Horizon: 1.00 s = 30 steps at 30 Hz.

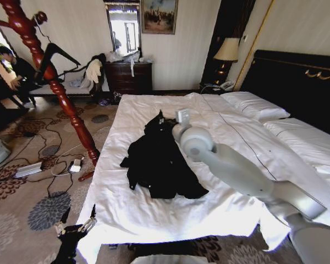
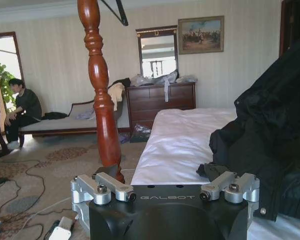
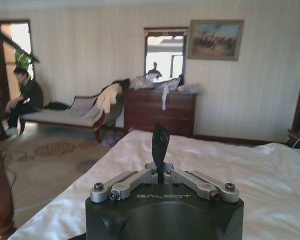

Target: Pick up the clothes from the bed and hang them on the clothes hanger.

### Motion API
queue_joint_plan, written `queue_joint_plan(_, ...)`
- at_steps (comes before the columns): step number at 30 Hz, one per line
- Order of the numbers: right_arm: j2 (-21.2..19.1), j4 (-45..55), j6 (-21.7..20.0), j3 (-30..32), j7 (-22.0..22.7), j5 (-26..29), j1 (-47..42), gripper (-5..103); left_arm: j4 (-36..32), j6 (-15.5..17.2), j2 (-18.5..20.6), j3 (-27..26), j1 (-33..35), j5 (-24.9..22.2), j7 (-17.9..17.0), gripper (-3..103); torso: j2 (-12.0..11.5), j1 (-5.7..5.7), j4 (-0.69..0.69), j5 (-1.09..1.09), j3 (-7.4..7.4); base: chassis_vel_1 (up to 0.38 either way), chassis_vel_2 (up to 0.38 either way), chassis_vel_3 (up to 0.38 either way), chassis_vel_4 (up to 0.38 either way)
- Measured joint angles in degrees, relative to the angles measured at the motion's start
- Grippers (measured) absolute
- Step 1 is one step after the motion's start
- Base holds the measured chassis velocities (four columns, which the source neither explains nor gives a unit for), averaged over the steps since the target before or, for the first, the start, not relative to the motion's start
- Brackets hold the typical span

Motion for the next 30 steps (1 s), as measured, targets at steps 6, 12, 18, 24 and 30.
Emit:
queue_joint_plan(6, -11.2, 7.8, 2.1, 15.9, -7.9, 0.3, -12.1, 0, -2.1, 3.5, 0.2, 0.3, -3.1, 1.1, -0.2, 99, 0.0, -0.01, -0.05, 0.00, -0.01, 0.000, 0.000, 0.000, 0.000)
queue_joint_plan(12, -20.8, 14.4, 2.6, 30.1, -12.5, -0.4, -23.4, 0, -5.0, 10.7, 0.8, 1.4, -7.0, -0.8, -3.7, 99, 0.0, 0.00, -0.03, -0.03, 0.00, 0.000, 0.000, 0.000, 0.000)
queue_joint_plan(18, -26.5, 18.7, 4.9, 36.8, -13.7, -1.9, -28.9, 0, -7.5, 13.9, 2.8, 0.7, -9.0, -1.0, -5.7, 99, 0.0, 0.00, -0.01, -0.04, 0.00, 0.000, 0.000, 0.000, 0.000)
queue_joint_plan(24, -27.1, 20.6, 6.0, 39.5, -14.5, -5.4, -35.8, 0, -10.9, 23.2, 12.6, -4.1, -10.7, -15.2, -10.5, 99, 0.0, 0.00, -0.01, -0.04, 0.01, 0.000, 0.000, 0.000, 0.000)
queue_joint_plan(30, -27.9, 21.3, 6.8, 44.2, -15.8, -7.5, -42.2, 0, -11.0, 26.9, 19.4, -9.5, -12.5, -23.6, -14.5, 99, 0.0, 0.00, -0.03, -0.06, 0.00, 0.000, 0.000, 0.000, 0.000)
